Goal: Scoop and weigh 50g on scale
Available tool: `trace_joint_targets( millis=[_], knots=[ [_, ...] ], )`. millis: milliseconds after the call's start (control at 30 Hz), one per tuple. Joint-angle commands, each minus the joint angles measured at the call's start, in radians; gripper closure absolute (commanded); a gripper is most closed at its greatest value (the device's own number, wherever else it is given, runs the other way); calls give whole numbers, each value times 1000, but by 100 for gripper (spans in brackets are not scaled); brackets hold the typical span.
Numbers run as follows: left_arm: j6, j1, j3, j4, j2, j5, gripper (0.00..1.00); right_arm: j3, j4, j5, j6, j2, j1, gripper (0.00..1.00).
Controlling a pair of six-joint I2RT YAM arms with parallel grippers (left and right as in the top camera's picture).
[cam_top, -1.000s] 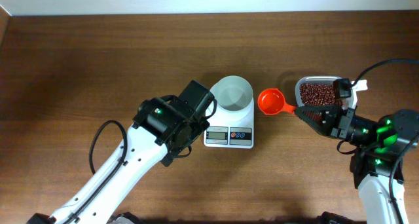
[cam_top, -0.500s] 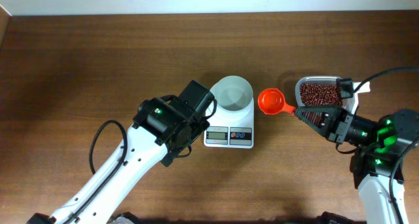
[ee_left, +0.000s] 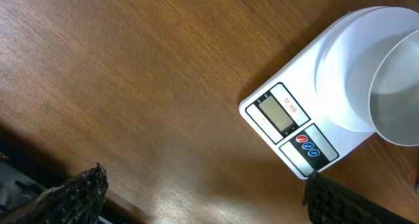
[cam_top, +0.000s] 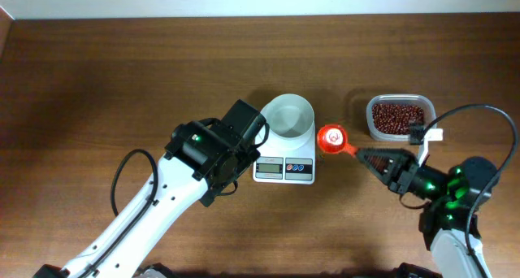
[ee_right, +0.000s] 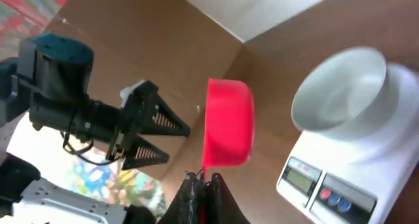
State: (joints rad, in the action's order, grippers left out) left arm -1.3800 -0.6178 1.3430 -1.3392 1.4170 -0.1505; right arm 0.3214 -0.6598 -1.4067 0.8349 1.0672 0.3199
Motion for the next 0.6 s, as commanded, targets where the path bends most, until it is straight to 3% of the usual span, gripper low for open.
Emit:
trace_joint_targets(
  millis=[0, 167, 200, 267, 367, 567],
  knots=[
    [9, -1, 14, -2, -14, -19, 1, 106, -10, 89, -19, 2, -4, 96],
    [9, -1, 14, -2, -14, -19, 1, 294, 69, 372, -39, 177, -7, 96],
    [9, -1, 14, -2, -14, -19, 1, 388, 161, 403, -81, 230, -7, 96],
    [9, -1, 14, -2, -14, -19, 1, 543, 391, 435, -218, 264, -24, 96],
    [9, -1, 14, -2, -14, -19, 1, 789, 999, 685, -516, 263, -161, 96],
    [9, -1, 14, -2, -14, -19, 1, 848, 1600, 941, -599, 79, -201, 96]
  ],
)
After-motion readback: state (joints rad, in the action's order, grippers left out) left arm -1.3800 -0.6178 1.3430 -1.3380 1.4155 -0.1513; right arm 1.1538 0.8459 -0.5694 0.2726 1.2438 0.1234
